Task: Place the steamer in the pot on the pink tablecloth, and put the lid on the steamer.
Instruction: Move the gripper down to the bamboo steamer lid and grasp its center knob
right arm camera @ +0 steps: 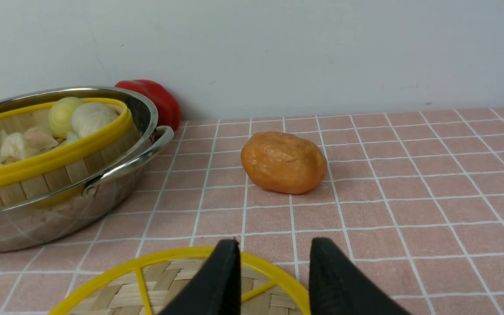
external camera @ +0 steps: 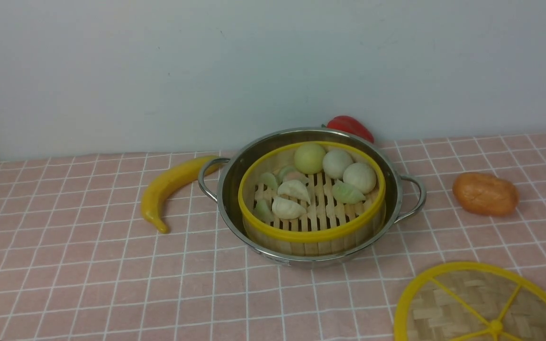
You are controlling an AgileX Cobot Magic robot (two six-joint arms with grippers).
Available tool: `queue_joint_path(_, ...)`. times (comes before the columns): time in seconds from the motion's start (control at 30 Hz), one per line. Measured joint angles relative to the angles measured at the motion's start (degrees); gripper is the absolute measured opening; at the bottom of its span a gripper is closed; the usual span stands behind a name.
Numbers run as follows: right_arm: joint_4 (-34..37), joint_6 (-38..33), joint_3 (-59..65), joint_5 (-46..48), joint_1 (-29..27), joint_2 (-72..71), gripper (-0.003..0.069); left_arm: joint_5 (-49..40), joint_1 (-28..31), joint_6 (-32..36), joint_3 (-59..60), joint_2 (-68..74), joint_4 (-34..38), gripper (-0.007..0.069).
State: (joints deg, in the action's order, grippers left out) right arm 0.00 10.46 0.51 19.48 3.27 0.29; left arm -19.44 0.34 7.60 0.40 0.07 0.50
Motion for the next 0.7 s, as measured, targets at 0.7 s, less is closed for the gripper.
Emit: queue_joint_path(0.7, 0.8, 0.48, 0.0, -1.1, 0.0, 0.0, 0.0243, 0.0, 0.0, -0.05, 0.0, 0.0, 0.0, 0.0104)
